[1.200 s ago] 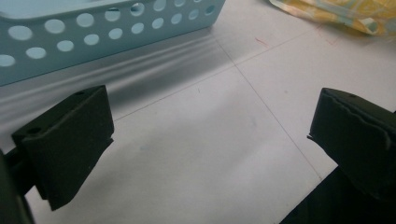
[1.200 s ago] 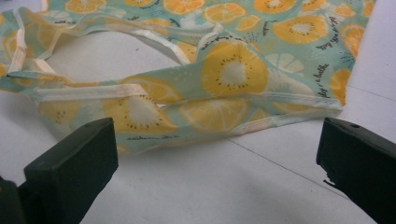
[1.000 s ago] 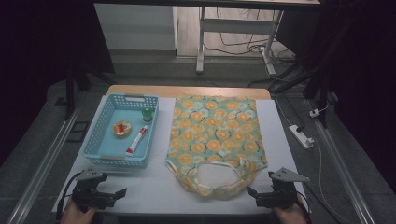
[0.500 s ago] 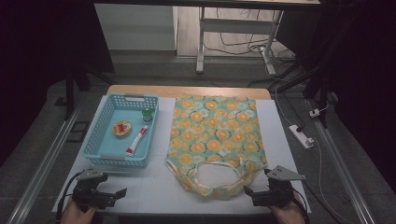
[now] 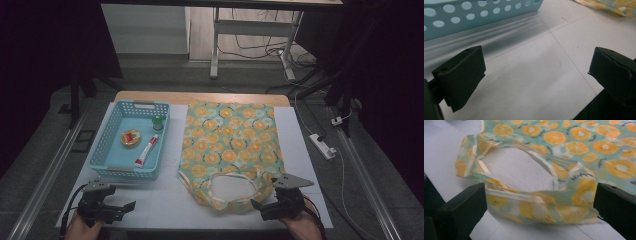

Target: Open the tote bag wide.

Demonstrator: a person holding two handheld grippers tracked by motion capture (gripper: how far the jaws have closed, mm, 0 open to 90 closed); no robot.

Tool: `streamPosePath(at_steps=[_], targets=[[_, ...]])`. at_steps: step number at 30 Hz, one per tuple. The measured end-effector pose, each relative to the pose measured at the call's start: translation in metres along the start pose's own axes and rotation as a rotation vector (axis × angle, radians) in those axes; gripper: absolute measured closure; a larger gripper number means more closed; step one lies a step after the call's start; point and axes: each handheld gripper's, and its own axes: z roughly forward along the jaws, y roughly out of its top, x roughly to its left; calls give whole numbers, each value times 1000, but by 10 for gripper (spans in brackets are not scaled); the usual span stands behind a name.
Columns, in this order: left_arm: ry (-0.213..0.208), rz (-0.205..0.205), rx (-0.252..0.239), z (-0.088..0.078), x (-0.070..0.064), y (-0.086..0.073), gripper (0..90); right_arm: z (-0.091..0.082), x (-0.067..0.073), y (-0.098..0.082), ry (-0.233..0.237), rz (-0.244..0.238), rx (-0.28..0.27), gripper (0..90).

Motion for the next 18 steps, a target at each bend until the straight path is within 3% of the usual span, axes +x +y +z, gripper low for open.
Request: streamPosePath(at_steps=[7, 18], targets=[[-2, -2, -1, 0, 0, 0, 9, 12, 11, 10, 55, -27, 31, 0], [-7, -7, -1, 0, 1, 0, 9, 48, 42, 23, 171, -134, 106, 0]])
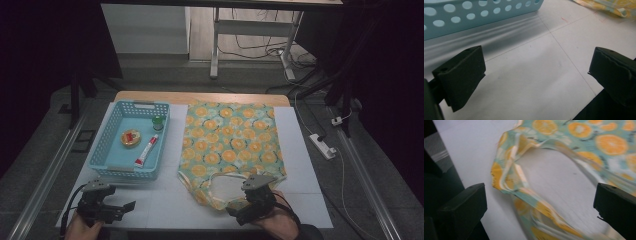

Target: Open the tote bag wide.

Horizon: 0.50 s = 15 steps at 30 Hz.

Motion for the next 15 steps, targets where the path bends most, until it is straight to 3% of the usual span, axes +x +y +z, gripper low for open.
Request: streamPosePath(at_steps=[8, 13, 14, 15], targets=[[-1, -3, -1, 0, 0, 0, 10, 20, 11, 0, 36, -53, 57, 10], [-2, -7, -1, 0, 1, 0, 11, 26, 14, -1, 57, -74, 85, 142], [-2, -6, 1, 0, 1, 0, 11, 26, 15, -1, 61, -80, 86, 187], [-2, -6, 1, 0, 1, 0, 12, 26, 15, 0, 77, -90, 94, 308]])
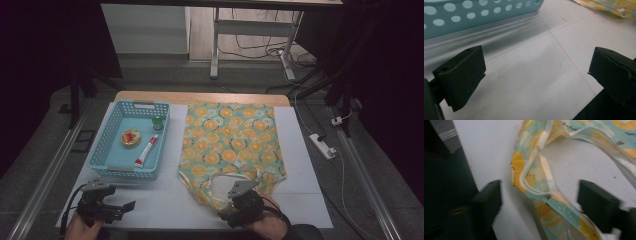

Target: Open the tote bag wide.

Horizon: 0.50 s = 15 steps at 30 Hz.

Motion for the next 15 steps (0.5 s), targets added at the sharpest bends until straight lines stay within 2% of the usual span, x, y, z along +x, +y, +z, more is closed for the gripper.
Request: streamPosePath(at_steps=[3, 4, 6, 8, 10, 12, 15], targets=[[0, -1, 1, 0, 0, 0, 13, -1, 0, 1, 10, -19, 17, 483], [0, -1, 1, 0, 0, 0, 13, -1, 0, 1, 10, -19, 17, 483], [0, -2, 1, 0, 0, 0, 14, -2, -2, 2, 20, -22, 21, 591], [0, -5, -1, 0, 0, 0, 16, -5, -3, 2, 10, -31, 9, 712], [-1, -6, 0, 0, 0, 0, 17, -8, -3, 3, 25, -30, 16, 770], [-2, -7, 1, 0, 1, 0, 19, -9, -4, 4, 20, -31, 16, 835], [-3, -8, 0, 0, 1, 0, 19, -11, -5, 5, 21, -28, 7, 863]])
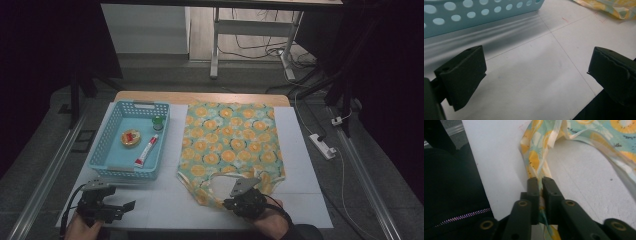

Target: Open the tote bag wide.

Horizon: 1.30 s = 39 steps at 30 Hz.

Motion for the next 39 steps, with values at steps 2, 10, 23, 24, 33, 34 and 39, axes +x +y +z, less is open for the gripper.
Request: streamPosePath(at_steps=[2, 10, 23, 24, 33, 34, 39], targets=[[1, -2, 0, 0, 0, 0, 20, -5, -2, 3, 1, 17, -29, 875], [0, -5, 1, 0, 1, 0, 22, -18, -17, 11, 12, 74, -86, 873], [-1, -9, 5, 0, 1, 0, 24, -22, -30, 12, 40, 116, -101, 863], [0, -8, 5, 0, 1, 0, 25, -22, -31, 12, 48, 119, -103, 861], [-1, -8, 6, 0, 1, 0, 26, -14, -25, 9, 83, 106, -74, 854], [0, -9, 5, 0, 1, 0, 26, -14, -24, 10, 91, 108, -76, 833], [0, -9, 6, 0, 1, 0, 26, -12, -22, 9, 95, 101, -69, 853]])
